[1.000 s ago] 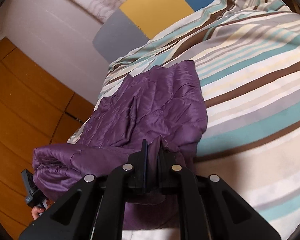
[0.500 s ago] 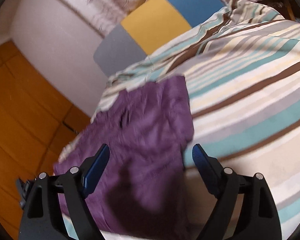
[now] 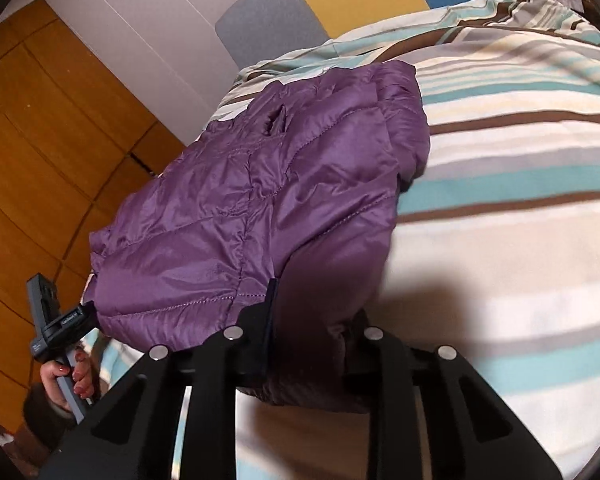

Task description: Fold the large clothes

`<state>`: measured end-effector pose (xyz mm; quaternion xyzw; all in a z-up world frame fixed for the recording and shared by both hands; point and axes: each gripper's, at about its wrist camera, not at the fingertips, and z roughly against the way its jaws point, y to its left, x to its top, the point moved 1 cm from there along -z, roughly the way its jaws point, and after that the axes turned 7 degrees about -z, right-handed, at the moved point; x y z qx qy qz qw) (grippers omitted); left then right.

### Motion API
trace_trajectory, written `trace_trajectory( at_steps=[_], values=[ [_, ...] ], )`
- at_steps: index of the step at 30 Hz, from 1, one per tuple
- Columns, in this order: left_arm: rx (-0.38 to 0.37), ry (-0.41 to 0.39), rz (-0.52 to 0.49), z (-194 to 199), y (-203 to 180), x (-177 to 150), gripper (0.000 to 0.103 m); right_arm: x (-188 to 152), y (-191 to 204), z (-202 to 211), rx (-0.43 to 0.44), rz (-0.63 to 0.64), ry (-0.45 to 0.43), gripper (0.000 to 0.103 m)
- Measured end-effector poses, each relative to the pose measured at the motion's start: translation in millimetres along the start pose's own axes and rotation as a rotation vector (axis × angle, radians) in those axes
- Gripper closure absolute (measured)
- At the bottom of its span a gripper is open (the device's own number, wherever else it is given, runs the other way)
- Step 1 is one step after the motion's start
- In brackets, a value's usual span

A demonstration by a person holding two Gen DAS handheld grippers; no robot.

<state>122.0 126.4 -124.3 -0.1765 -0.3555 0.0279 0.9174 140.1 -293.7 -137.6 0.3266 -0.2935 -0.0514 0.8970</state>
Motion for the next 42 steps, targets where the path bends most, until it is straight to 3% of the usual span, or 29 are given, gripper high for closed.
trace_trajectory(
  at_steps=[13,14,16,17,18,20,25,26,27,29,30,37,42],
  values=[
    [-0.097,0.053,-0.068,71,-25,-88,0.072,-64,0,71,0.023,0.094,0.104,0.081],
    [-0.094,0.046,-0.086,77,-27,-92,0.066,-66,-1,74,0.024,0.093,0.107,0.073],
    [-0.088,0.013,-0.126,88,-29,-91,0.048,-62,-3,79,0.014,0.085,0.089,0.049],
    [-0.083,-0.014,-0.143,93,-30,-89,0.032,-58,-5,84,0.018,0.078,0.059,0.04],
    [-0.064,-0.059,-0.164,99,-31,-83,0.021,-51,-6,87,0.017,0.072,0.024,0.04],
    [-0.049,-0.106,-0.176,105,-32,-70,0.019,-35,-6,85,0.009,0.06,-0.019,0.04],
    [-0.037,-0.093,-0.134,74,-31,-35,0.013,2,2,52,-0.023,0.084,-0.027,0.04],
    [-0.051,-0.085,-0.122,71,-28,-34,0.022,3,4,48,-0.028,0.089,-0.024,0.046],
    [-0.055,-0.075,-0.109,68,-28,-32,0.05,5,6,45,-0.033,0.093,-0.02,0.063],
    [-0.042,-0.051,-0.081,66,-29,-27,0.079,8,14,41,-0.03,0.126,0.002,0.082],
    [-0.052,-0.062,-0.064,71,-29,-25,0.087,3,16,49,-0.03,0.149,-0.003,0.086],
    [-0.031,-0.247,-0.078,124,-45,2,0.095,25,53,102,0.046,0.203,-0.137,0.091],
    [0.02,-0.376,-0.077,130,-55,37,0.095,58,78,116,0.074,0.229,-0.263,0.091]
  ],
)
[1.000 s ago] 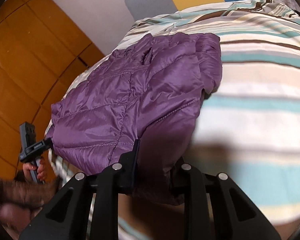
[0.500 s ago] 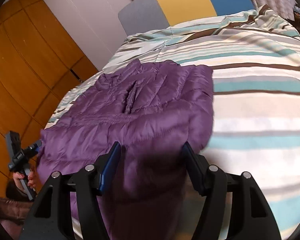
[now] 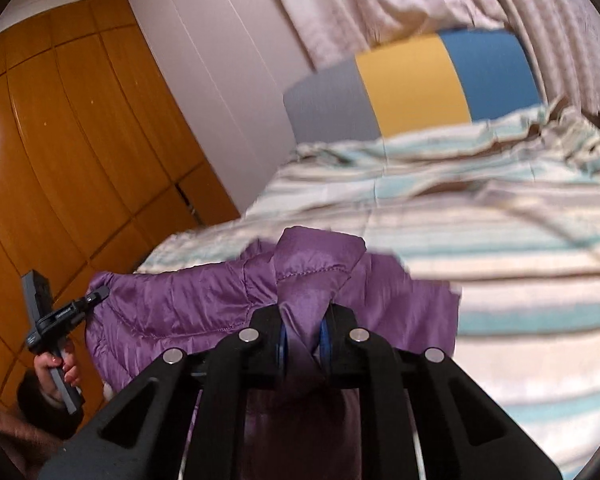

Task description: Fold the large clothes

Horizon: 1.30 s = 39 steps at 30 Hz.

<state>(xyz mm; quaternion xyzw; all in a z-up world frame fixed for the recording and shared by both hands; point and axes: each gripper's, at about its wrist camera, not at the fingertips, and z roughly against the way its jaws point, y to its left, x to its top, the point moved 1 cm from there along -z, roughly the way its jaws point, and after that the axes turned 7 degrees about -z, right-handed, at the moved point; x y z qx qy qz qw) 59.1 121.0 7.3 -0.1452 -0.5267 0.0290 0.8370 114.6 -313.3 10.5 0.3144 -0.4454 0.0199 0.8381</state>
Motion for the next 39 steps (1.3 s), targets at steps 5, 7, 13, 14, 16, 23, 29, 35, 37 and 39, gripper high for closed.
trace_trajectory(
  at_steps=[5,7,13,14,16,23,29,35,37,39],
  values=[
    [0.129,-0.098,-0.019,-27,-13,27,0.095,24,8,-19,-0.057,-0.015,-0.093,0.091],
    [0.178,-0.127,-0.024,-41,-17,32,0.095,30,9,-33,-0.097,-0.005,-0.128,0.091],
    [0.285,-0.126,0.065,-89,-4,29,0.095,28,3,-80,-0.196,0.025,-0.174,0.091],
    [0.298,-0.122,0.069,-93,-2,27,0.095,25,1,-92,-0.223,0.041,-0.174,0.091],
    [0.333,-0.097,0.072,-107,2,24,0.095,20,-3,-106,-0.25,0.057,-0.167,0.091],
    [0.376,-0.037,0.073,-148,16,5,0.095,3,-21,-160,-0.357,0.117,-0.126,0.091],
    [0.383,0.036,0.107,-179,30,-10,0.095,-4,-46,-195,-0.416,0.084,-0.041,0.088],
    [0.368,0.181,0.172,-211,50,-24,0.092,-10,-74,-232,-0.478,0.028,0.136,0.077],
    [0.381,0.203,0.156,-215,48,-25,0.091,-13,-75,-239,-0.5,0.04,0.169,0.076],
    [0.395,0.225,0.148,-218,47,-26,0.087,-15,-74,-243,-0.526,0.062,0.183,0.073]
  ],
)
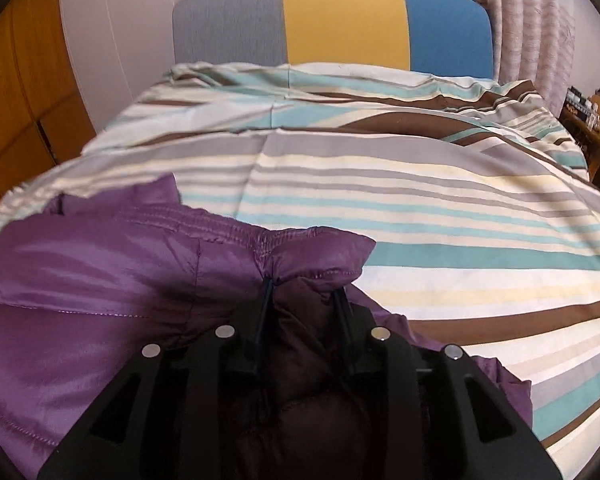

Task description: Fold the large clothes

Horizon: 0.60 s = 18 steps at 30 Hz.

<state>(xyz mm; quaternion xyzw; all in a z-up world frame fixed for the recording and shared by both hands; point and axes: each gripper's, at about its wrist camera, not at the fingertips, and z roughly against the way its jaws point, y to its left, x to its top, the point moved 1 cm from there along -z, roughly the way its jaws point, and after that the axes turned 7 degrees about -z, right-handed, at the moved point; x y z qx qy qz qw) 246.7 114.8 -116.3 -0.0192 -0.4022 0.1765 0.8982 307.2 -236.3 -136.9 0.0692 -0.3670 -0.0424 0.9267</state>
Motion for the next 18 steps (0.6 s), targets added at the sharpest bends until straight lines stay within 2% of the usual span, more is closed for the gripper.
trace_trajectory(
  at_steps=[4,7,8,9,10,11,12,14,16,18],
  values=[
    [0.016,0.014,-0.012,-1,-3,0,0.085,-3,4,-2,-0.037,0.031,-0.004,0.072],
    [0.008,0.024,-0.003,0,-5,3,0.074,-4,5,-2,-0.046,0.032,-0.004,0.071],
    [0.01,0.028,0.002,4,-4,4,0.065,-3,6,-1,-0.049,0.032,-0.003,0.07],
    [0.022,0.032,0.007,9,-3,5,0.049,-3,6,-1,-0.049,0.03,-0.004,0.069],
    [0.049,0.027,0.015,21,-3,5,0.041,-3,5,0,-0.048,0.027,-0.003,0.068],
    [0.08,-0.012,0.024,39,-3,3,0.035,-3,5,0,-0.049,0.024,-0.003,0.067],
    [0.122,-0.071,0.034,60,-6,1,0.035,-3,5,1,-0.05,0.023,-0.004,0.067],
    [0.131,-0.136,0.013,87,-21,-2,0.035,-3,6,1,-0.054,0.025,-0.006,0.066],
    [0.112,-0.164,-0.047,100,-45,-4,0.035,-3,7,1,-0.056,0.026,-0.006,0.065],
    [0.088,-0.157,-0.176,96,-82,-6,0.035,-3,7,2,-0.058,0.025,-0.008,0.064]
  ],
)
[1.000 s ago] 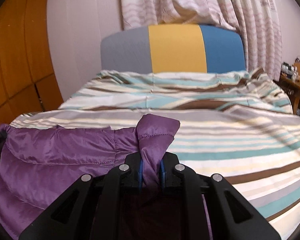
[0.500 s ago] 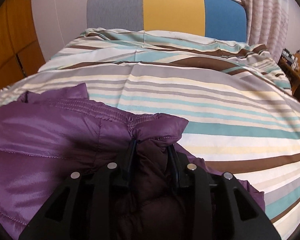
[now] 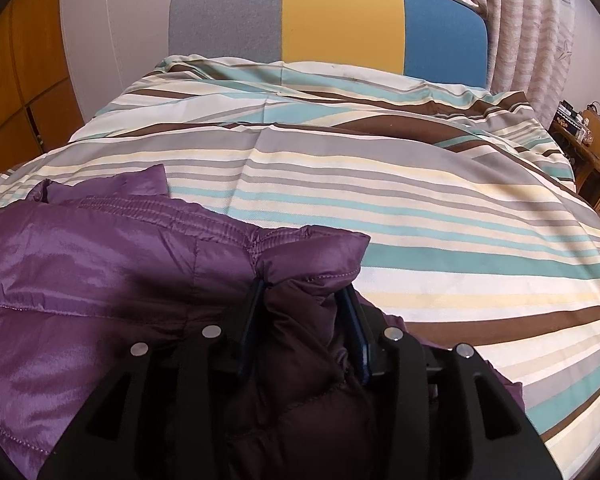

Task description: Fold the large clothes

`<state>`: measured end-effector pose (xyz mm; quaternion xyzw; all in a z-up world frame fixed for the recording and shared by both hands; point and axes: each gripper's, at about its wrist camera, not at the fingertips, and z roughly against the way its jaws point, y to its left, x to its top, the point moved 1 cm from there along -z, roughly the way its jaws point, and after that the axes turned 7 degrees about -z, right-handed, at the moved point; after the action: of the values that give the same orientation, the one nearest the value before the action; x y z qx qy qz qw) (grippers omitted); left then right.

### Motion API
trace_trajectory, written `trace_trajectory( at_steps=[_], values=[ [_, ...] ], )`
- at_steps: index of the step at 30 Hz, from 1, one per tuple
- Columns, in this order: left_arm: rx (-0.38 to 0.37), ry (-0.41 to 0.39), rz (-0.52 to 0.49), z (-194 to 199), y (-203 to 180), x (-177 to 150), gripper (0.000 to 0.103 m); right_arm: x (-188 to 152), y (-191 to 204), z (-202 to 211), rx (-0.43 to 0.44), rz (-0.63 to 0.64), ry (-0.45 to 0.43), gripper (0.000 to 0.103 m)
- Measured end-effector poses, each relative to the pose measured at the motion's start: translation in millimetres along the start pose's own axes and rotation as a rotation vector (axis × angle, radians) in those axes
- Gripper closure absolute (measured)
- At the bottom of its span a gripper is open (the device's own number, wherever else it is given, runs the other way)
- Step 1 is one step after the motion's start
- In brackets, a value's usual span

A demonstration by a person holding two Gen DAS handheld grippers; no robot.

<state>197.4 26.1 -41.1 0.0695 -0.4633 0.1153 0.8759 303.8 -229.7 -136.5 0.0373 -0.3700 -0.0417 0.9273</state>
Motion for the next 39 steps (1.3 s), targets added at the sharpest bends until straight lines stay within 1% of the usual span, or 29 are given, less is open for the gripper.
trace_trajectory(
  at_steps=[2,3,4,6,7,9,11,15,18,19,21,22,25,26,28,30,32,34,35,36,37,39],
  values=[
    [0.013,-0.004,-0.079,-9,-26,1,0.035,0,0,0,-0.002,-0.002,0.0,0.063],
    [0.024,-0.003,-0.097,-14,-33,1,0.035,0,0,1,-0.004,-0.002,-0.001,0.063],
    [0.038,0.012,-0.12,-25,-43,-1,0.035,0,0,1,-0.005,-0.002,-0.001,0.063],
    [0.056,0.049,-0.144,-42,-49,-6,0.035,0,-1,0,-0.004,-0.003,0.0,0.063],
    [0.068,0.099,-0.145,-58,-50,-15,0.035,0,-1,1,-0.005,-0.003,0.0,0.062],
    [0.041,0.147,-0.114,-74,-46,-28,0.032,1,-1,1,-0.003,-0.003,-0.001,0.062],
    [0.032,0.164,-0.094,-81,-43,-32,0.029,1,-1,0,-0.003,-0.004,0.0,0.062],
    [0.031,0.183,-0.103,-87,-46,-35,0.026,1,-1,0,-0.003,-0.004,-0.001,0.062],
    [0.008,0.191,-0.087,-89,-43,-37,0.024,1,-2,2,-0.002,-0.007,-0.009,0.061],
    [-0.003,0.192,-0.079,-90,-41,-37,0.024,1,-2,4,-0.002,-0.01,-0.018,0.058],
    [-0.016,0.193,-0.071,-91,-39,-37,0.023,0,-5,16,0.012,-0.023,-0.066,0.047],
    [-0.018,0.193,-0.07,-92,-40,-37,0.023,0,-7,28,0.028,-0.026,-0.107,0.046],
    [-0.025,0.193,-0.067,-93,-39,-37,0.023,-2,1,62,0.06,-0.006,-0.187,0.046],
    [-0.025,0.193,-0.067,-93,-39,-37,0.023,-5,7,78,0.103,0.005,-0.209,0.046],
    [-0.023,0.194,-0.068,-93,-40,-37,0.023,-8,23,96,0.164,0.032,-0.225,0.046],
    [-0.025,0.194,-0.067,-92,-39,-37,0.023,-9,46,98,0.235,0.072,-0.192,0.047],
    [-0.027,0.193,-0.066,-92,-39,-37,0.022,-6,69,88,0.256,0.124,-0.161,0.049],
    [-0.036,0.191,-0.06,-92,-39,-36,0.021,-4,86,72,0.23,0.18,-0.132,0.049],
    [-0.04,0.191,-0.056,-92,-38,-36,0.021,-5,90,56,0.218,0.19,-0.086,0.049],
    [-0.043,0.19,-0.053,-91,-38,-36,0.02,-7,89,41,0.201,0.175,-0.044,0.048],
    [-0.046,0.19,-0.053,-92,-38,-36,0.019,-9,85,29,0.193,0.144,-0.024,0.048],
    [-0.044,0.193,-0.058,-92,-39,-36,0.017,-13,81,18,0.193,0.116,-0.014,0.048]
  ],
)
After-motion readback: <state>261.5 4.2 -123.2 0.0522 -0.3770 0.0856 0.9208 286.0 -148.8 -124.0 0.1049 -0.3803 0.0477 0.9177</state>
